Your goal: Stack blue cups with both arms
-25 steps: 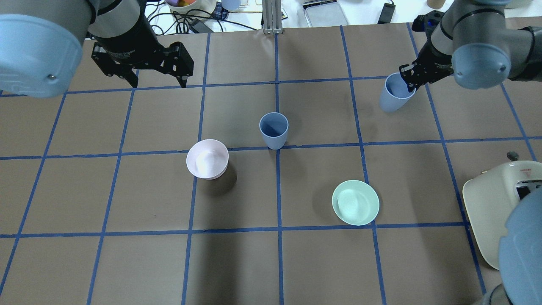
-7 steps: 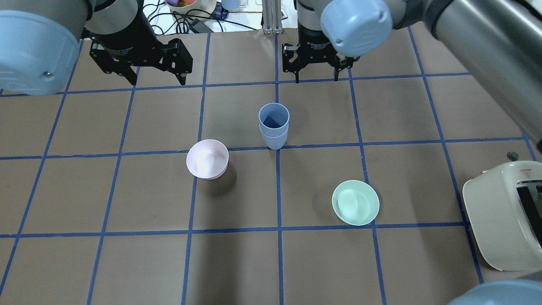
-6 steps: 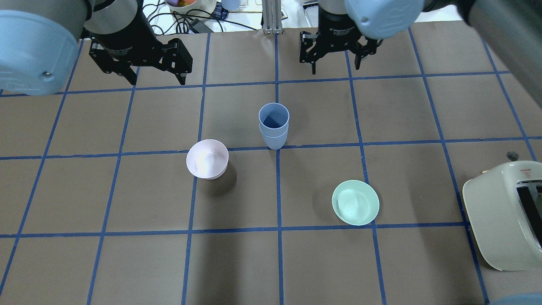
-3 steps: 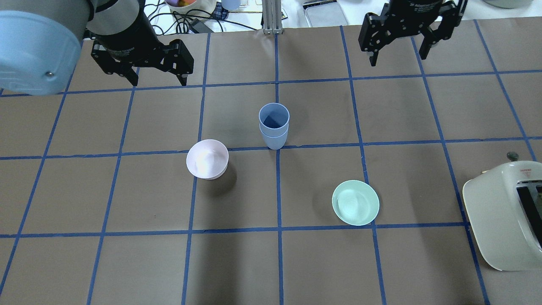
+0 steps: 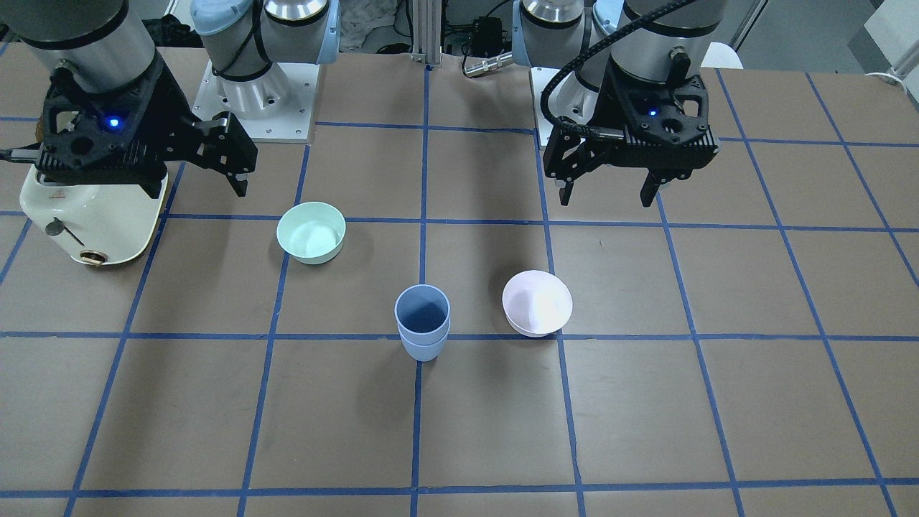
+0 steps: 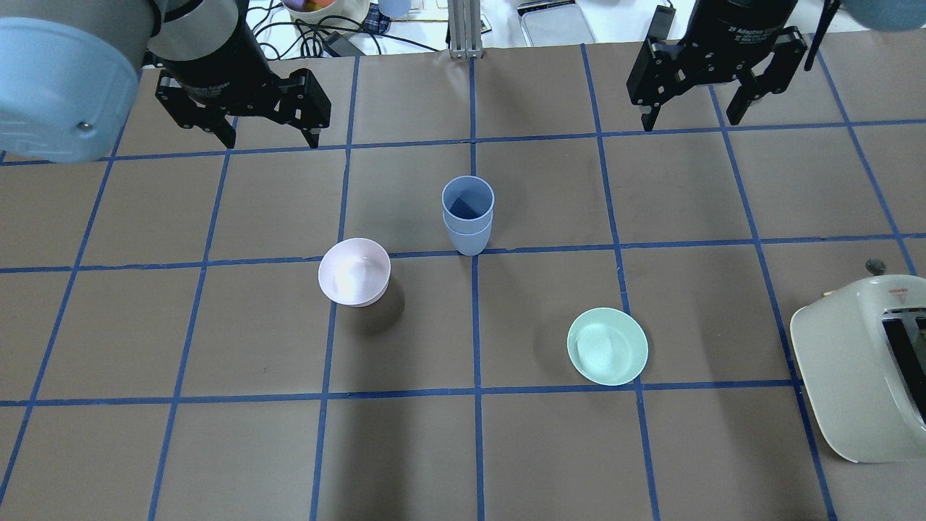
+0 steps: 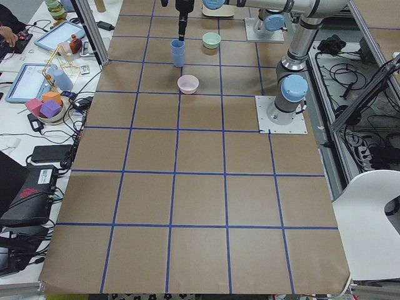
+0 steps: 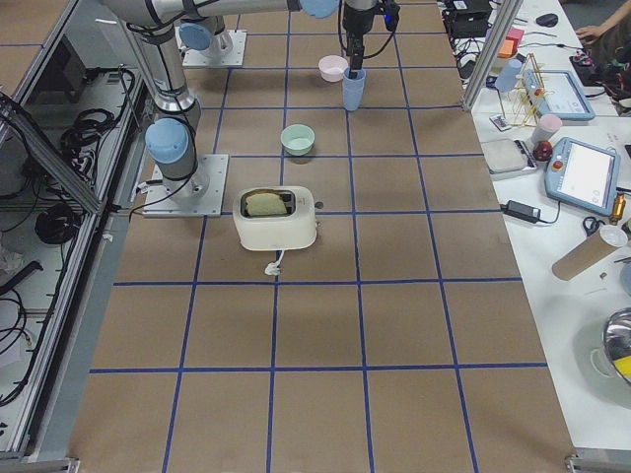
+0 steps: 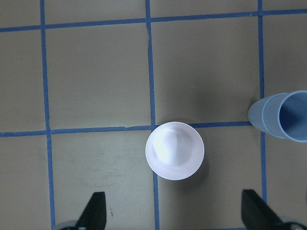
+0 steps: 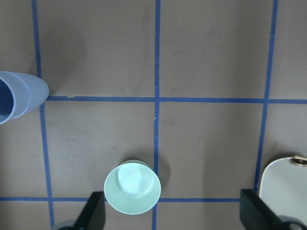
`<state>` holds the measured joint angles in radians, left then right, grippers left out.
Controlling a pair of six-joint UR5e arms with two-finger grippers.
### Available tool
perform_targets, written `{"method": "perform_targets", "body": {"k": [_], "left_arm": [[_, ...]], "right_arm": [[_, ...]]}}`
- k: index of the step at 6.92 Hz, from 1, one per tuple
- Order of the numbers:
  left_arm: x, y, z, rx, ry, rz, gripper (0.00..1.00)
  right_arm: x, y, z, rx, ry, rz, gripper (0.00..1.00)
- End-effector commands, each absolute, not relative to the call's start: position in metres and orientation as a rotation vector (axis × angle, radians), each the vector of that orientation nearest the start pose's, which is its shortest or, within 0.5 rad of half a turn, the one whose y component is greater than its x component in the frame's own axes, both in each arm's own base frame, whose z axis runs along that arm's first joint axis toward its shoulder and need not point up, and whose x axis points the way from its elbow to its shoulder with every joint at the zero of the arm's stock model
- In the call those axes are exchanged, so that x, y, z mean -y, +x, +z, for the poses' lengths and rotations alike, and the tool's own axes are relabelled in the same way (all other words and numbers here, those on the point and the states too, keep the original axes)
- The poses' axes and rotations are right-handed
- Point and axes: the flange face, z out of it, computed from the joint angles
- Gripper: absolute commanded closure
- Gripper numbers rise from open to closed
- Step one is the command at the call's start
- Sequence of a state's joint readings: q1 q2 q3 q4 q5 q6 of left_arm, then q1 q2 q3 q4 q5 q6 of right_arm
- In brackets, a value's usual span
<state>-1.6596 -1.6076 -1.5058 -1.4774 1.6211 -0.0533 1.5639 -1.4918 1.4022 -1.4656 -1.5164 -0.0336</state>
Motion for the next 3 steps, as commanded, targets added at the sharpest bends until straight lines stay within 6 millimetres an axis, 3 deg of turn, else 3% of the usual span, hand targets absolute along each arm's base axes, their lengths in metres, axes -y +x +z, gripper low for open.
{"method": "perform_targets", "body": {"k": [1, 3], "left_arm": [[0.5072, -0.174, 0.5092, -3.094, 0.05, -0.181, 0.0], [0.5044, -0.1738, 0.5107, -3.094, 0.05, -0.167, 0.0]], "right_arm": [[0.5177, 0.1368, 0.5237, -3.066, -0.042, 0.002, 0.01], [0.5195, 0.1366, 0.5216, -3.068, -0.01, -0.02, 0.0]]}}
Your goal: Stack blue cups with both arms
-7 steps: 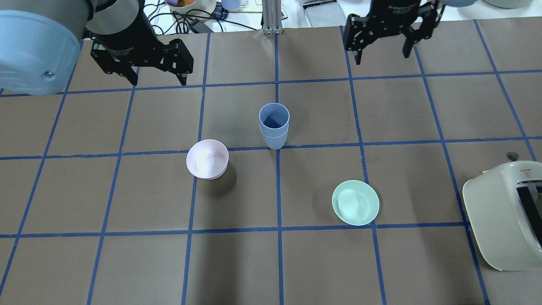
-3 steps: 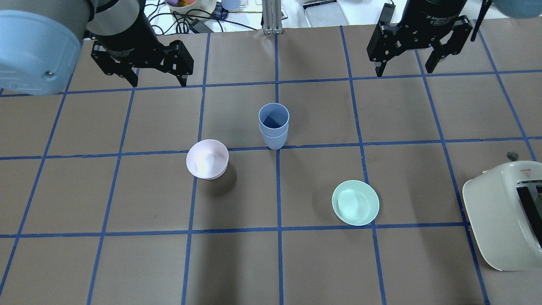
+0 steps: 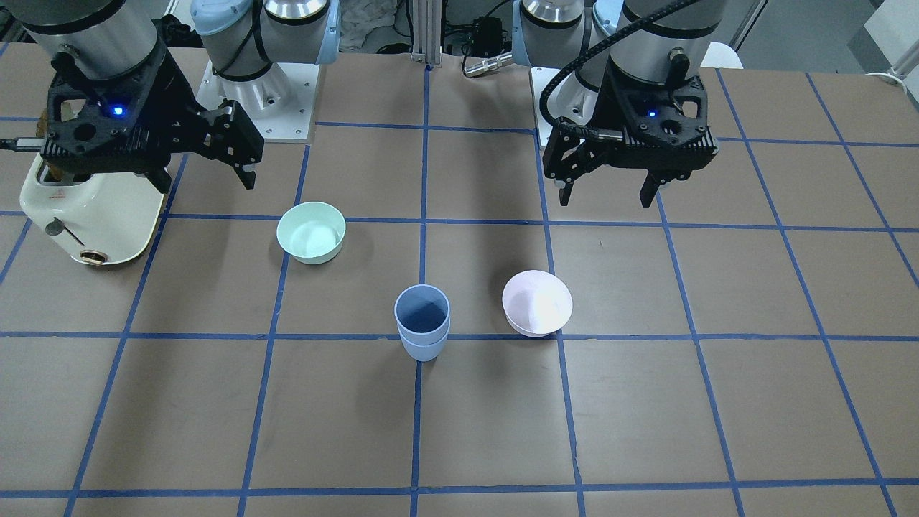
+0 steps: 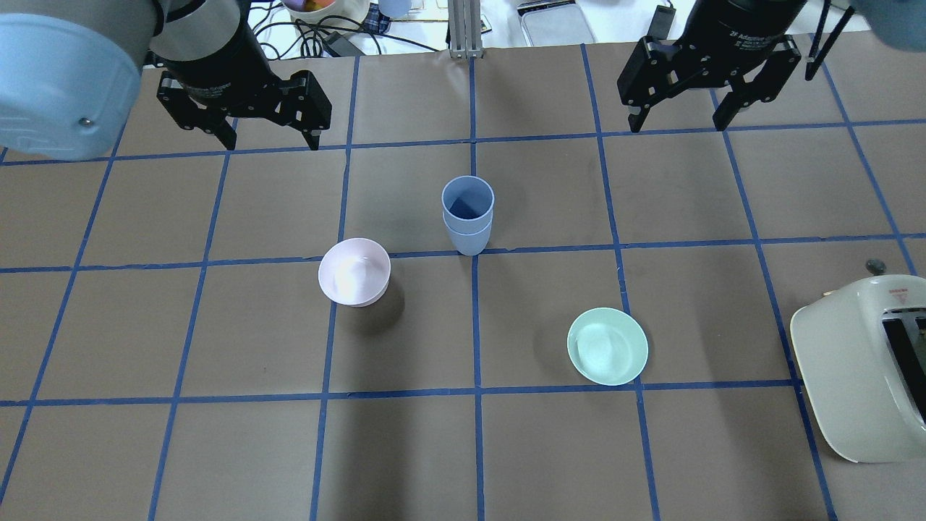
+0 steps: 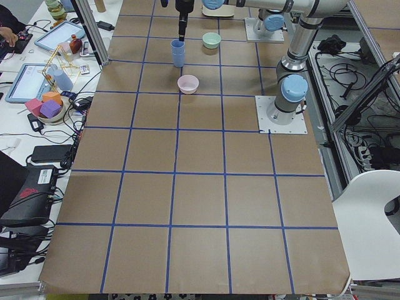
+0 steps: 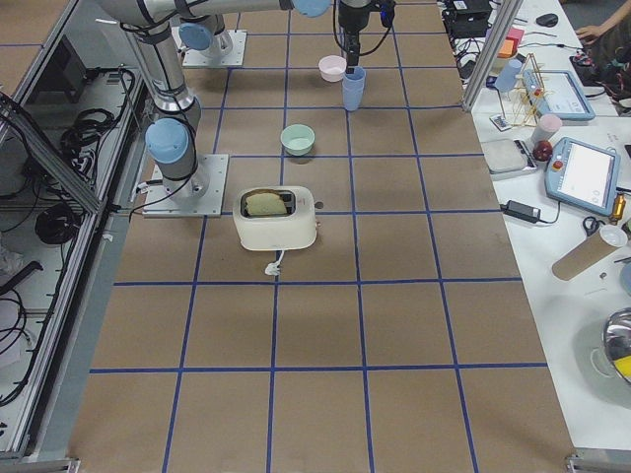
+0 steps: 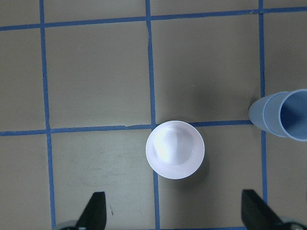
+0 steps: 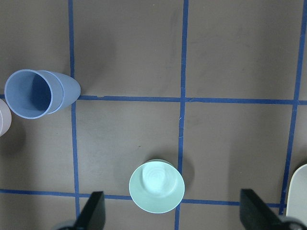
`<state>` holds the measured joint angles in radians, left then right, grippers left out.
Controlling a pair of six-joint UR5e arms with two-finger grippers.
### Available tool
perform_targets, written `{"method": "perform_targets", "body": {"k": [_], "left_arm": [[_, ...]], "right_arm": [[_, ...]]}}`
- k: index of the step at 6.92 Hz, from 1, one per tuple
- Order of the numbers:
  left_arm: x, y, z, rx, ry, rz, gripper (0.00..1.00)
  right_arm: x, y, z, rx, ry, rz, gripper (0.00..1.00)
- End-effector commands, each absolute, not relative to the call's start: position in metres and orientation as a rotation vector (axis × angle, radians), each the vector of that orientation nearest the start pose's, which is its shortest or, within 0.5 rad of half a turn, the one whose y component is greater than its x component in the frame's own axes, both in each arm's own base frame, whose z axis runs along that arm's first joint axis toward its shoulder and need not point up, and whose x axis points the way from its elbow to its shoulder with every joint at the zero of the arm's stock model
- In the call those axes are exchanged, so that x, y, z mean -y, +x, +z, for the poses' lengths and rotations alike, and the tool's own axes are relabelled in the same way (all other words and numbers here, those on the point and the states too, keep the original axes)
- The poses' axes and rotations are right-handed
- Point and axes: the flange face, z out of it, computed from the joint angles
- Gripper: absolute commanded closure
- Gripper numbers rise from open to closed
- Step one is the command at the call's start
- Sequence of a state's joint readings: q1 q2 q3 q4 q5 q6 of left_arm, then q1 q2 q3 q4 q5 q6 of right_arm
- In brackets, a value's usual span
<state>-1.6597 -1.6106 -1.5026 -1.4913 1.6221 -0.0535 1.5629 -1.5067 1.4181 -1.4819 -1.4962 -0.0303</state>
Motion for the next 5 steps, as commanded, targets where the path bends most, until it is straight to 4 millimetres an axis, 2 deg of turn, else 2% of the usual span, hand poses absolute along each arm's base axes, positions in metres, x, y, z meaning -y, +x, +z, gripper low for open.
{"method": "perform_targets", "body": {"k": [1, 5], "left_arm": [[0.5039, -0.1737, 0.5115, -3.094, 0.05, -0.169, 0.0], [0.5055, -0.174, 0.5093, -3.095, 0.051, -0.164, 0.0]], "right_arm": [[0.5184, 0.1362, 0.5167, -3.073, -0.021, -0.009, 0.0], [0.5241, 0.136, 0.5137, -3.074, -0.008, -0.031, 0.0]]}}
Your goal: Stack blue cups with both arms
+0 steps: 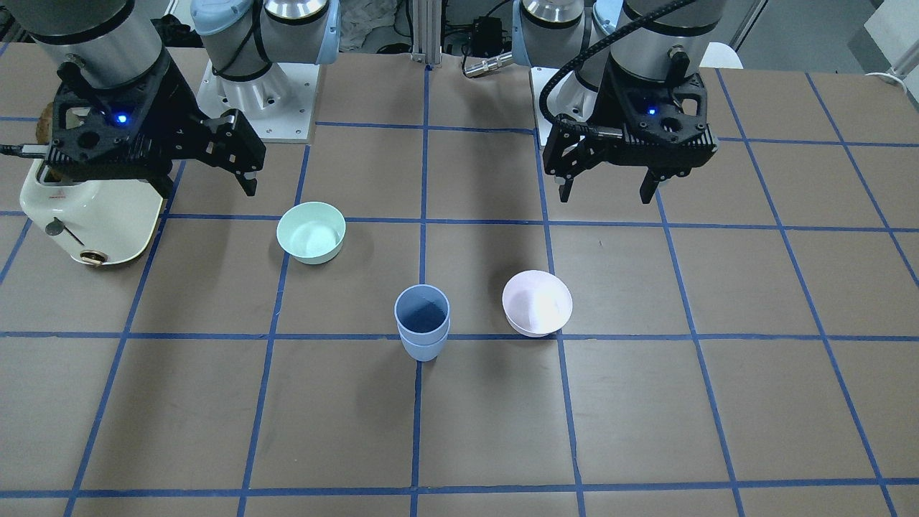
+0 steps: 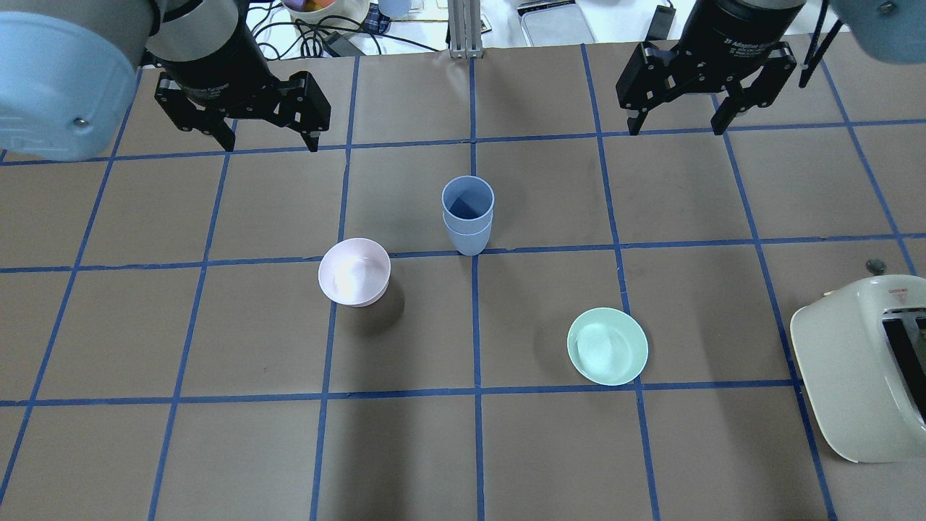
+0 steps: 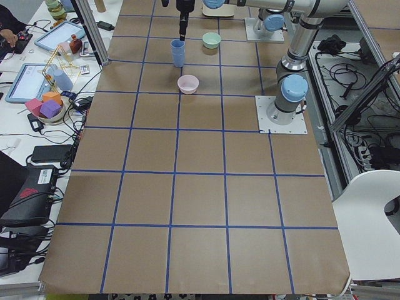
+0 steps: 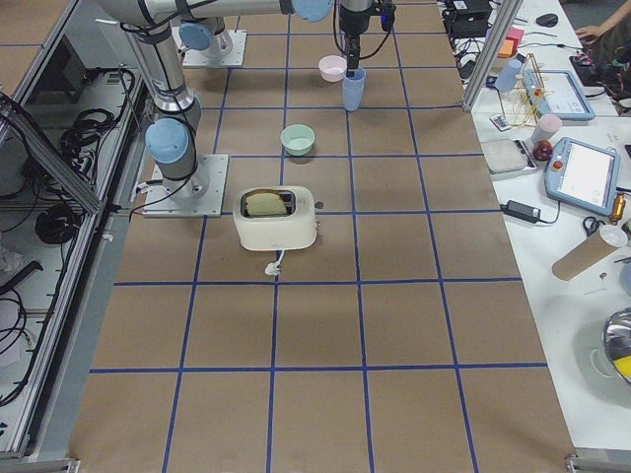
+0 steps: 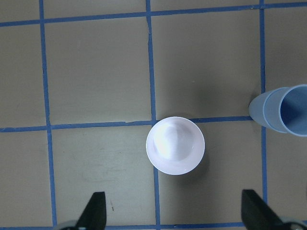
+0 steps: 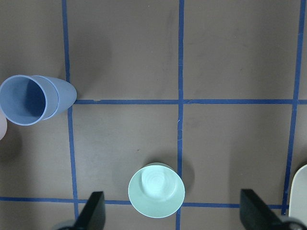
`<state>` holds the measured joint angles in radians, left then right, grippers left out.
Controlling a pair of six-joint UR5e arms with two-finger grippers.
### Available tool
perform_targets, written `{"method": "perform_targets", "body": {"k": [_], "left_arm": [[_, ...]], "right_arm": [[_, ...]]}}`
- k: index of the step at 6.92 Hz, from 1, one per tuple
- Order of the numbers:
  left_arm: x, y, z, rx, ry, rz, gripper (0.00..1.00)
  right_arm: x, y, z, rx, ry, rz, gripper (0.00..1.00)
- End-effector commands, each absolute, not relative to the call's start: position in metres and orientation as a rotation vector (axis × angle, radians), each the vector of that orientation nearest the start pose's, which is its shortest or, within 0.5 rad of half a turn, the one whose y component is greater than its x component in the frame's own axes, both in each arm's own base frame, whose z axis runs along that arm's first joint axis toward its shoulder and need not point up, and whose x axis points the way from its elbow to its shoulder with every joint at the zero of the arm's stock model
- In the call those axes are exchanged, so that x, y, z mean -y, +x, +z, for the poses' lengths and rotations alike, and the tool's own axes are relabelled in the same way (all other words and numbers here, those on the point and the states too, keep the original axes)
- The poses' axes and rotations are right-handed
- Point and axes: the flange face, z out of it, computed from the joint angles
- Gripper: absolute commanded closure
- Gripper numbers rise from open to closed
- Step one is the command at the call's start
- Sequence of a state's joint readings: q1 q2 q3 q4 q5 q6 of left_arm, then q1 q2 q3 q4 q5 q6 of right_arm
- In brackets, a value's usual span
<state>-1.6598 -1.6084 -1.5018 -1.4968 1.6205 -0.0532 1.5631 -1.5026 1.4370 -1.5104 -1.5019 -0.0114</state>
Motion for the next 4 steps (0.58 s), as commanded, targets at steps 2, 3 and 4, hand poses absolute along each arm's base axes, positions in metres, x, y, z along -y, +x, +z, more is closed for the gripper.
{"method": "perform_targets", "body": {"k": [2, 3, 4], "left_arm": [[0.5151, -0.1763, 0.5007, -3.095, 0.018, -0.146, 0.0], [0.5152, -0.1762, 0.5038, -3.094, 0.018, -0.149, 0.0], [0.5158, -0.1763, 0.5038, -3.094, 0.018, -0.149, 0.0]], "right_arm": [[0.524, 0.1359, 0.5124, -3.076, -0.006, -0.029, 0.0], [0.5239, 0.136, 0.5091, -3.074, -0.008, -0.025, 0.0], [0.5239, 0.1363, 0.5085, -3.071, -0.01, -0.025, 0.0]]}}
